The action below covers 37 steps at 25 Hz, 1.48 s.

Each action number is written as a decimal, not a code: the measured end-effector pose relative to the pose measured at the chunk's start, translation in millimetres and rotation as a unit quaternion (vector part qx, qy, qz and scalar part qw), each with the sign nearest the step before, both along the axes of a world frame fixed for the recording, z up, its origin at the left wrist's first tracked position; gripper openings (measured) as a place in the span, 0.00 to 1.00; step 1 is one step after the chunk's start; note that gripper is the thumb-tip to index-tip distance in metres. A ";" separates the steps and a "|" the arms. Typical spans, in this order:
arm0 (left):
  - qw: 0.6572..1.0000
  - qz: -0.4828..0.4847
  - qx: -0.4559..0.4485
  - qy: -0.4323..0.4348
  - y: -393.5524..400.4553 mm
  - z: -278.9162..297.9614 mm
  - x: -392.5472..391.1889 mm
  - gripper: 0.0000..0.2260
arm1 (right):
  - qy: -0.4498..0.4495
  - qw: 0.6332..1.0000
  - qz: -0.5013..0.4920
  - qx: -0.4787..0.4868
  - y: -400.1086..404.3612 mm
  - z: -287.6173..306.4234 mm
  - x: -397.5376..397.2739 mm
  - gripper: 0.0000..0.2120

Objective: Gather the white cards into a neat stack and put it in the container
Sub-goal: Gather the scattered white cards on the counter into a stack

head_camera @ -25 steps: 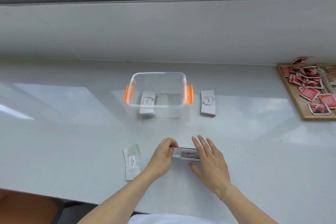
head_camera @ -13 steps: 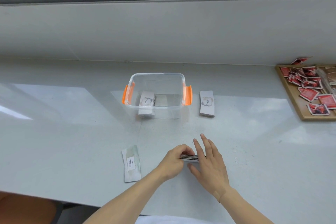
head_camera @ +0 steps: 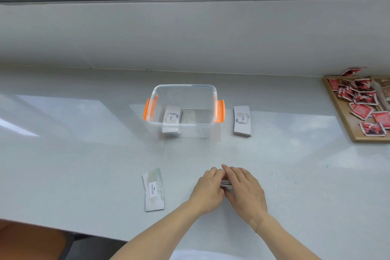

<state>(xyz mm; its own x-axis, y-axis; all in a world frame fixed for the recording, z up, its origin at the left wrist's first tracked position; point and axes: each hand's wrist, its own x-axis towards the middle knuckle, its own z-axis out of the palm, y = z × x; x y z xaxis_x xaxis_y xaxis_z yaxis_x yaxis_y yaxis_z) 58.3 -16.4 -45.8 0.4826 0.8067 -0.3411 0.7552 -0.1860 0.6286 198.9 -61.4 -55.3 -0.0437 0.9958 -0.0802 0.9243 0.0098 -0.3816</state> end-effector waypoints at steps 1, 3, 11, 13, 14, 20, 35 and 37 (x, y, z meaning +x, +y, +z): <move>1.000 -0.003 0.005 0.005 -0.2 -0.3 -0.1 0.18 | 0.005 1.000 -0.002 -0.002 0.8 1.5 0.7 0.29; 1.000 0.000 -0.002 0.003 -1.0 -1.7 -4.3 0.19 | 0.004 1.000 -0.002 -0.006 0.7 4.7 1.3 0.27; 0.986 -0.062 0.101 0.121 22.8 -0.7 -98.8 0.26 | -0.011 1.000 0.011 -0.006 2.3 7.3 2.0 0.23; 0.971 -0.106 0.119 0.179 35.5 4.4 -129.0 0.28 | -0.012 1.000 0.012 -0.010 2.0 7.5 2.1 0.22; 0.962 -0.131 0.118 0.211 41.8 7.8 -143.4 0.30 | -0.013 1.000 0.012 -0.010 2.2 7.9 2.2 0.22; 0.925 -0.204 0.074 0.312 59.9 18.9 -193.1 0.33 | -0.020 0.999 0.012 -0.025 3.5 8.1 2.6 0.23; 0.989 -0.001 0.023 0.144 55.3 13.3 -169.9 0.07 | -0.023 0.999 0.014 -0.047 3.9 9.2 2.4 0.25; 0.993 0.051 0.045 0.095 47.1 9.5 -153.6 0.08 | -0.019 0.999 0.014 -0.044 3.0 8.3 2.4 0.25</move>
<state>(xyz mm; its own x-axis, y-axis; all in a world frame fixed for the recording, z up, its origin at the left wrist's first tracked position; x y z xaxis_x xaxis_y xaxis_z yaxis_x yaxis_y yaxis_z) -95.2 30.7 -36.2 0.3312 0.8790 -0.3430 0.8759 -0.1512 0.4582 201.3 -58.3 -47.0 -0.0676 0.9832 -0.1693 0.9380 0.0048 -0.3467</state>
